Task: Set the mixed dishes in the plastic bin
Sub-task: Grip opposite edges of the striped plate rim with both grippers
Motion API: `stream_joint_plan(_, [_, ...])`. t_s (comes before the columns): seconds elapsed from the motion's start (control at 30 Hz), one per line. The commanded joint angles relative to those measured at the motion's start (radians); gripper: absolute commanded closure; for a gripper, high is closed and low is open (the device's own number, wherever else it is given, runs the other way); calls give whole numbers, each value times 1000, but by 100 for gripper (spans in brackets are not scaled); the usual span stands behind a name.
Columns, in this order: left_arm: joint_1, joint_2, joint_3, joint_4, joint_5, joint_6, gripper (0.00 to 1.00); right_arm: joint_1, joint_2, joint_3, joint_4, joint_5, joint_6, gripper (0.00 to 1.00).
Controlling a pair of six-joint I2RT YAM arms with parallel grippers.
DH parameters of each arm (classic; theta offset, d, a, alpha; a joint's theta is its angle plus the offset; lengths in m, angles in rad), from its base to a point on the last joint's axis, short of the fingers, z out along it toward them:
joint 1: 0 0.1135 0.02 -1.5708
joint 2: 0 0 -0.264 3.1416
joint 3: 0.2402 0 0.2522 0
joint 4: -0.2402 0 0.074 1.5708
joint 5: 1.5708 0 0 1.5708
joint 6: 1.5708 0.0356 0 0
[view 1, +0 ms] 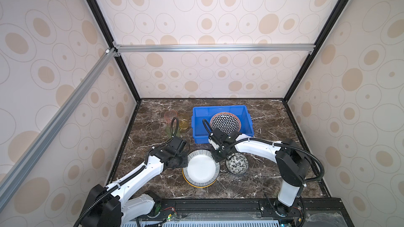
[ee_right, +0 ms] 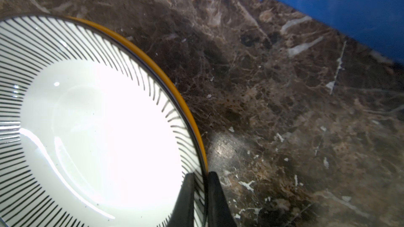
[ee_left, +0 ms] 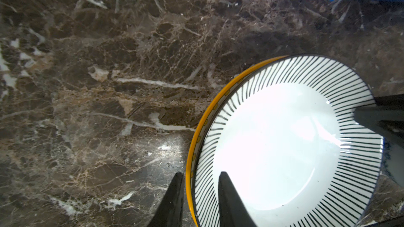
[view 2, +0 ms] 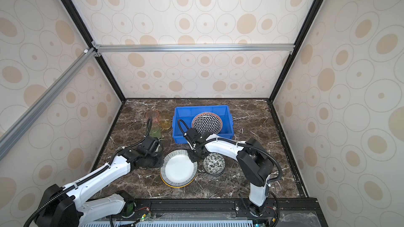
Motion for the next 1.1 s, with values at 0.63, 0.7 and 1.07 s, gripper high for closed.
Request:
stream_joint_plan(0.63, [-5, 11, -48, 14, 1, -64, 71, 15, 29, -38, 40, -15, 34, 98])
stream_joint_plan(0.7, [-5, 8, -48, 14, 1, -65, 71, 15, 33, -41, 50, -26, 36, 99])
stream_joint_plan(1.07, [-5, -4, -48, -1, 3, -68, 71, 15, 25, -39, 43, -44, 21, 98])
